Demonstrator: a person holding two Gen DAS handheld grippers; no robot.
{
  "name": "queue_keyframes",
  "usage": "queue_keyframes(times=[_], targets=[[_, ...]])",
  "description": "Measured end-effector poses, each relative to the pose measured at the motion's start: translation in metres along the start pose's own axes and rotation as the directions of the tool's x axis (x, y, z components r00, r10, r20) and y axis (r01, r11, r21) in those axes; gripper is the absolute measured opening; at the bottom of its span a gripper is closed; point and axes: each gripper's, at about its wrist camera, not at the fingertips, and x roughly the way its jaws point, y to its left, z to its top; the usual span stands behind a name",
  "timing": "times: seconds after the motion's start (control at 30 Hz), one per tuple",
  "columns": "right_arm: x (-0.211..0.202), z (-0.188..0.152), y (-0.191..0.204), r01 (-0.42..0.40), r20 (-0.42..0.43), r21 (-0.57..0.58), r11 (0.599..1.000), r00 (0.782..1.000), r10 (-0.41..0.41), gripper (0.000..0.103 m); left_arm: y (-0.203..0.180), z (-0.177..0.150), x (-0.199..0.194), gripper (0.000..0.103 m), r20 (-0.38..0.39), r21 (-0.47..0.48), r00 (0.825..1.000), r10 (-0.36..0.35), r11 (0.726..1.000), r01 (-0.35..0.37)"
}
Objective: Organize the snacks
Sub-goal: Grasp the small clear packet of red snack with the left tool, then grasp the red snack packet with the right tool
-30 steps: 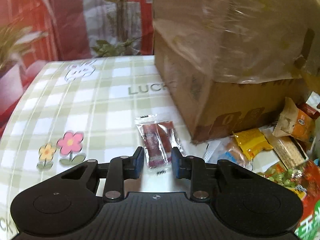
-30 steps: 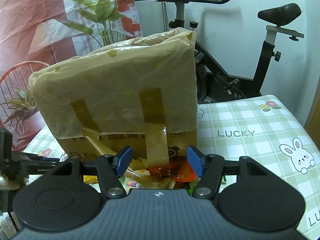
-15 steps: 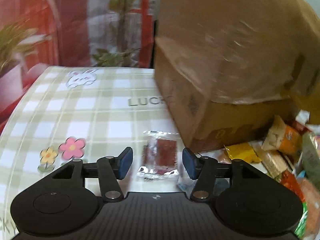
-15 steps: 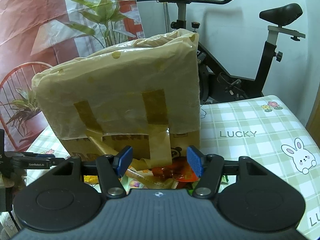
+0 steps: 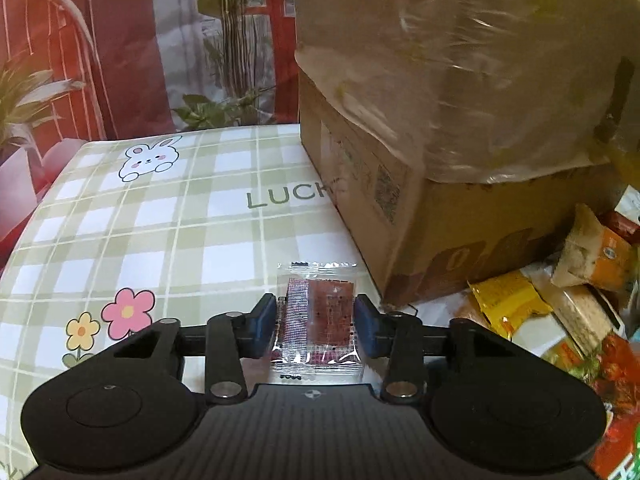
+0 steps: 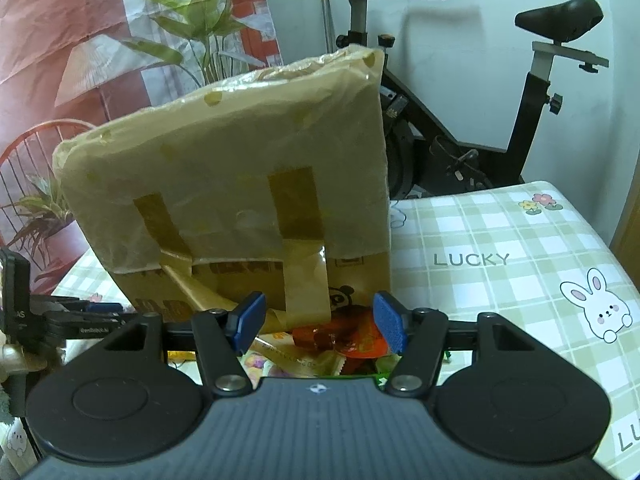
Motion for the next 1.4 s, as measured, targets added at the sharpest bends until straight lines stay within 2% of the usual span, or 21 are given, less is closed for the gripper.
queue_keyframes(times=[0.27, 0.4, 0.6, 0.7, 0.83, 0.9, 0.97, 1.07, 1.2, 1.27, 1.33, 1.4], targets=[[0.018, 0.000, -0.005, -0.001, -0.095, -0.079, 0.997, 0.995, -0.007, 0.063, 0.004, -0.006, -0.024, 0.041, 0.047, -0.024, 0.999, 0.009, 1.000, -0.008], [0.026, 0.001, -0.007, 0.012, -0.104, -0.123, 0.992, 0.994, -0.025, 0.063, 0.006, -0.004, -0.040, 0.041, 0.080, -0.051, 0.997, -0.002, 0.999, 0.006], [0.038, 0.005, -0.022, 0.040, -0.118, -0.111, 0.993, 0.992, -0.053, 0.063, -0.003, -0.001, -0.061, 0.041, 0.139, -0.103, 0.990, -0.022, 0.994, 0.037], [0.047, 0.005, -0.029, 0.024, -0.128, -0.086, 0.996, 0.991, -0.035, 0.063, -0.010, 0.001, -0.069, 0.041, 0.173, -0.119, 0.985, -0.021, 0.992, 0.042], [0.062, 0.005, -0.023, -0.043, -0.151, -0.127, 0.991, 0.988, 0.023, 0.060, -0.012, 0.004, -0.075, 0.041, 0.192, -0.135, 0.981, -0.005, 0.990, 0.031], [0.071, 0.007, -0.023, -0.066, -0.185, -0.121, 0.990, 0.982, 0.043, 0.062, -0.011, 0.005, -0.077, 0.041, 0.198, -0.142, 0.980, -0.002, 0.989, 0.031], [0.077, 0.009, -0.023, -0.059, -0.207, -0.113, 0.992, 0.978, 0.035, 0.072, -0.010, 0.004, -0.078, 0.041, 0.198, -0.147, 0.980, -0.002, 0.989, 0.031], [0.079, 0.010, -0.025, -0.041, -0.211, -0.119, 0.992, 0.977, 0.015, 0.079, -0.009, 0.002, -0.079, 0.041, 0.200, -0.154, 0.980, -0.003, 0.988, 0.035], [0.081, 0.006, -0.028, -0.030, -0.231, -0.091, 0.995, 0.973, 0.008, 0.080, -0.010, 0.002, -0.081, 0.041, 0.203, -0.158, 0.979, -0.006, 0.987, 0.039], [0.083, 0.004, -0.031, -0.031, -0.247, -0.067, 0.997, 0.969, 0.014, 0.076, -0.010, 0.002, -0.081, 0.041, 0.205, -0.157, 0.979, -0.011, 0.987, 0.044], [0.084, 0.003, -0.032, -0.047, -0.247, -0.046, 0.998, 0.969, 0.034, 0.064, -0.011, 0.002, -0.082, 0.041, 0.206, -0.154, 0.979, -0.015, 0.987, 0.047], [0.080, 0.005, -0.032, -0.054, -0.235, -0.037, 0.998, 0.971, 0.044, 0.056, -0.013, 0.002, -0.083, 0.041, 0.208, -0.149, 0.978, -0.016, 0.988, 0.048]])
